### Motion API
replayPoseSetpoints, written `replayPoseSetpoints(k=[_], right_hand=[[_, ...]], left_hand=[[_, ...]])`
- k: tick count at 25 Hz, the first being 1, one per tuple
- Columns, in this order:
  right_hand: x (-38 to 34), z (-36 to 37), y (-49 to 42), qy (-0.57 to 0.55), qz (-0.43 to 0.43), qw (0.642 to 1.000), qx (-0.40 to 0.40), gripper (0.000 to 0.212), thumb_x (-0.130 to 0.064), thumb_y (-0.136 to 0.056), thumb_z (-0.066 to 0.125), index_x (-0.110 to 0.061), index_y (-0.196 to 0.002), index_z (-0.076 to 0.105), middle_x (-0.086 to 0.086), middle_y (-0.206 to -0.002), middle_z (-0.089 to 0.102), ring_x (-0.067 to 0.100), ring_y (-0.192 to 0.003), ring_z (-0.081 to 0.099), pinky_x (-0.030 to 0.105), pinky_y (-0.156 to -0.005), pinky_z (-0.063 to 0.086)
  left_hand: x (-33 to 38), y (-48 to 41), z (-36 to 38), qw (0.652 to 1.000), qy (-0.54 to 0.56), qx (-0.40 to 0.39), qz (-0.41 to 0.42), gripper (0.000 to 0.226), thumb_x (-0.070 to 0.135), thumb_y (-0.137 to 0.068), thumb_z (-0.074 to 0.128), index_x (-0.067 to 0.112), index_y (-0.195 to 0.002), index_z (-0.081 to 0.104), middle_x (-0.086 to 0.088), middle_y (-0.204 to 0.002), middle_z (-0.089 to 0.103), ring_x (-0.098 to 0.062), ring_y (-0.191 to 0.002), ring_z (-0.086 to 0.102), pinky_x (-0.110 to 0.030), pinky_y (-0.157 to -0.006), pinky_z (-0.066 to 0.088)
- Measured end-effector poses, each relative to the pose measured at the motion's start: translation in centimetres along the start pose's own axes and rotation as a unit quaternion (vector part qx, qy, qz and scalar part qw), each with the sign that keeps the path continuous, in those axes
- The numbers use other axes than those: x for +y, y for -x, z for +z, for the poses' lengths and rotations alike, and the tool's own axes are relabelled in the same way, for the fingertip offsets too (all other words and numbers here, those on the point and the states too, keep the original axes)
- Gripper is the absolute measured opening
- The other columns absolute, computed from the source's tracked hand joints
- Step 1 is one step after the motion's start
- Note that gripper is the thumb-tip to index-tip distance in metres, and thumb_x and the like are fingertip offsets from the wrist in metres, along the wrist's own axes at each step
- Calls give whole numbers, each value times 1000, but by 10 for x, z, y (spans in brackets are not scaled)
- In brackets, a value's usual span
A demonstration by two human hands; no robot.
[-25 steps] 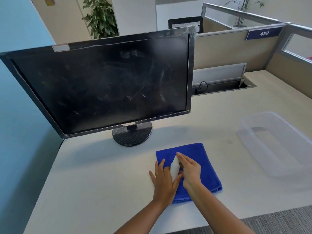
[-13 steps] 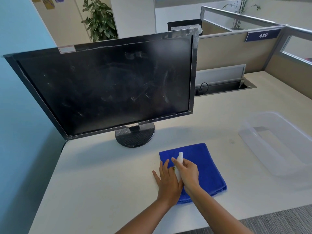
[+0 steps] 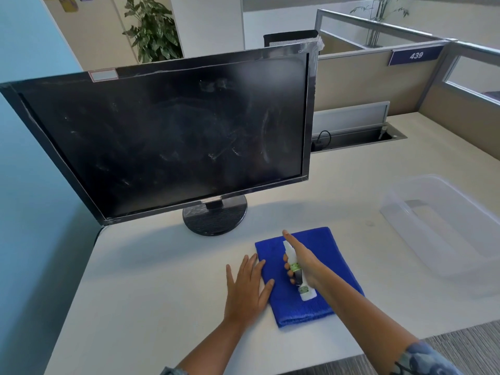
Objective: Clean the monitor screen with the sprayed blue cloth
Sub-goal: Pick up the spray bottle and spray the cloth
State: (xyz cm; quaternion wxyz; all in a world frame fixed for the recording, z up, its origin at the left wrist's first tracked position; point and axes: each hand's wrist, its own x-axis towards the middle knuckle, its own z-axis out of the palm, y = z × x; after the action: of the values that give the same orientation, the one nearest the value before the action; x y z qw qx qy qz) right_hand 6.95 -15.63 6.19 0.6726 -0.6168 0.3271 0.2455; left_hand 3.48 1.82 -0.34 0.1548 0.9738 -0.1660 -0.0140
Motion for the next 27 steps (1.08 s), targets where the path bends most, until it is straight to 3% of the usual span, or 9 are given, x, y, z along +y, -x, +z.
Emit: replayPoseSetpoints(k=[7, 12, 22, 27], right_hand=[[-26, 6, -20, 124, 51, 991, -13, 51, -60, -84, 50, -13, -63, 52, 1, -44, 51, 14, -37, 41, 21, -42, 37], [-23, 7, -28, 171, 52, 984, -11, 43, -49, -87, 44, -14, -63, 48, 2, -52, 47, 15, -45, 38, 22, -45, 35], [-17, -3, -22, 127, 56, 990, -12, 44, -49, -85, 46, -14, -58, 49, 1, -45, 48, 15, -38, 39, 21, -44, 36], [-6, -17, -10, 24, 124, 989, -73, 53, -54, -79, 59, -13, -46, 55, 2, -48, 53, 14, -35, 43, 20, -41, 39]], left_hand=[[0, -1, -1, 1000, 6, 15, -3, 56, 57, -94, 23, 29, -142, 31, 7, -155, 24, -13, -144, 11, -48, -114, -7], [1, -1, 0, 999, 14, 28, -6, 56, 58, -93, 22, 30, -141, 33, 8, -154, 26, -12, -144, 12, -46, -114, -7], [0, 0, -2, 1000, 10, 19, -7, 54, 56, -94, 27, 30, -141, 32, 8, -154, 25, -12, -144, 12, -46, -115, -7], [1, 2, -3, 1000, 22, 11, 4, 61, 61, -92, 23, 31, -145, 24, 10, -157, 12, -8, -144, 0, -47, -114, -10]])
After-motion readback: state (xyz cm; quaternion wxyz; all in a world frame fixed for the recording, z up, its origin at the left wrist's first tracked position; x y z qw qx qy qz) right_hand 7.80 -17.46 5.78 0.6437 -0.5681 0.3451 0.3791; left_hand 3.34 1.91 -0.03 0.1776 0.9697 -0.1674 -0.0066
